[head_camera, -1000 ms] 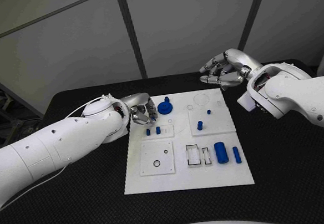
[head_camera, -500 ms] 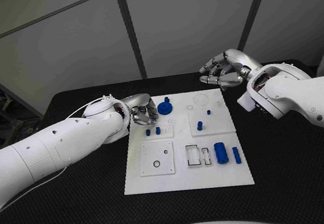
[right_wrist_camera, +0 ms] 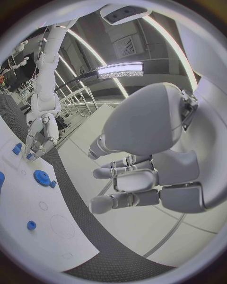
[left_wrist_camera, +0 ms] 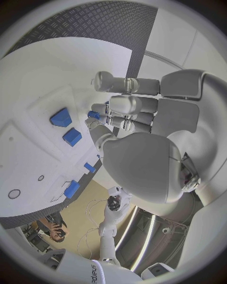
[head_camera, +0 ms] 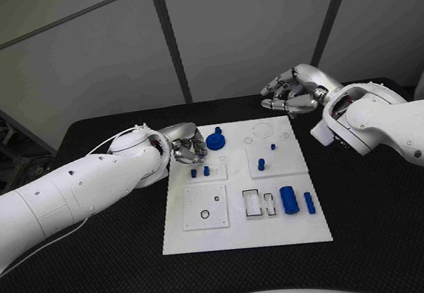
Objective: Assemble the parts on the task board
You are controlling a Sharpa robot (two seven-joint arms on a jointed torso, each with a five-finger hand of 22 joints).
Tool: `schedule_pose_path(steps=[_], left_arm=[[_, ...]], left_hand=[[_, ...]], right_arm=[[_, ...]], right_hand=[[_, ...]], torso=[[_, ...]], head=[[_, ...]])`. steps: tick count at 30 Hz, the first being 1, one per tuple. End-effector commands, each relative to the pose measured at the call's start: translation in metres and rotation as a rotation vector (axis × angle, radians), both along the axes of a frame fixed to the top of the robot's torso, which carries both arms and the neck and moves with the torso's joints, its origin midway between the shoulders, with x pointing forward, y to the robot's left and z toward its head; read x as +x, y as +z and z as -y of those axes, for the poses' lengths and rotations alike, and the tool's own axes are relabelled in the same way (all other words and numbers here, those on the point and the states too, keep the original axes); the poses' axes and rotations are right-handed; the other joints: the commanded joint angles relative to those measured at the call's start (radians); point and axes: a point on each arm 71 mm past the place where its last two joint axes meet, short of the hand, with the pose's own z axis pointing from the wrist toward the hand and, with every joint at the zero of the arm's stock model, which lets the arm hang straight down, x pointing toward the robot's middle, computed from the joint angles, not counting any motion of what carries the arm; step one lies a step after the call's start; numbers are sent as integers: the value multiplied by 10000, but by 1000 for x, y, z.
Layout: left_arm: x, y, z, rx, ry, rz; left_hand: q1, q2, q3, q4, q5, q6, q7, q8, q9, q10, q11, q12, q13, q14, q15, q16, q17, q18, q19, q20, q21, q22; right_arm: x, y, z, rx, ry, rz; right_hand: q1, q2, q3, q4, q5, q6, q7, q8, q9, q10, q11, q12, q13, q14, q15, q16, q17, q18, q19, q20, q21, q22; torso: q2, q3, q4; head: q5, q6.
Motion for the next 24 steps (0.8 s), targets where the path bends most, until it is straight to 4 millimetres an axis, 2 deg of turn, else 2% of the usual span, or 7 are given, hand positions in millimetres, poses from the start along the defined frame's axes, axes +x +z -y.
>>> schedule_pose_path(steps=[1, 9, 24], left_arm=[[-2, -3, 4, 50, -147, -286], [-1, -3, 3, 78, -98, -303], [-1, -4, 4, 75, -109, -348]], left_hand=[[-143, -12, -46, 17, -9, -9, 19, -88, -44, -31, 31, -99, -22, -20, 36, -13, -72, -137, -33, -13, -117, 111], [-358, -151, -75, 91, 7, -182, 40, -257, -151, -244, 102, -343, -104, -207, 101, -122, -370, -92, -202, 40, -433, 36], [-480, -231, -86, 137, 11, -216, 31, -319, -198, -331, 129, -452, -139, -300, 128, -166, -518, -64, -285, 72, -617, -12]], right_arm=[[0, 1, -1, -10, 90, 53], [0, 1, -1, -12, 80, 51], [0, 1, 0, -15, 76, 50]], right_hand=[[11, -104, 64, 10, 61, 88, -5, -48, 1, 80, 2, -50, -10, 48, -67, -62, -9, 201, 10, -23, -47, -14], [11, -104, 64, 10, 61, 88, -5, -48, 1, 80, 2, -50, -10, 48, -67, -62, -9, 201, 10, -23, -47, -14], [11, -104, 64, 10, 61, 88, -5, -48, 1, 80, 2, -50, -10, 48, -67, -62, -9, 201, 10, -23, -47, -14]], torso=[[4, 3, -8], [0, 3, 0], [1, 1, 0]], head=[[-3, -9], [-23, -27], [-25, -34]])
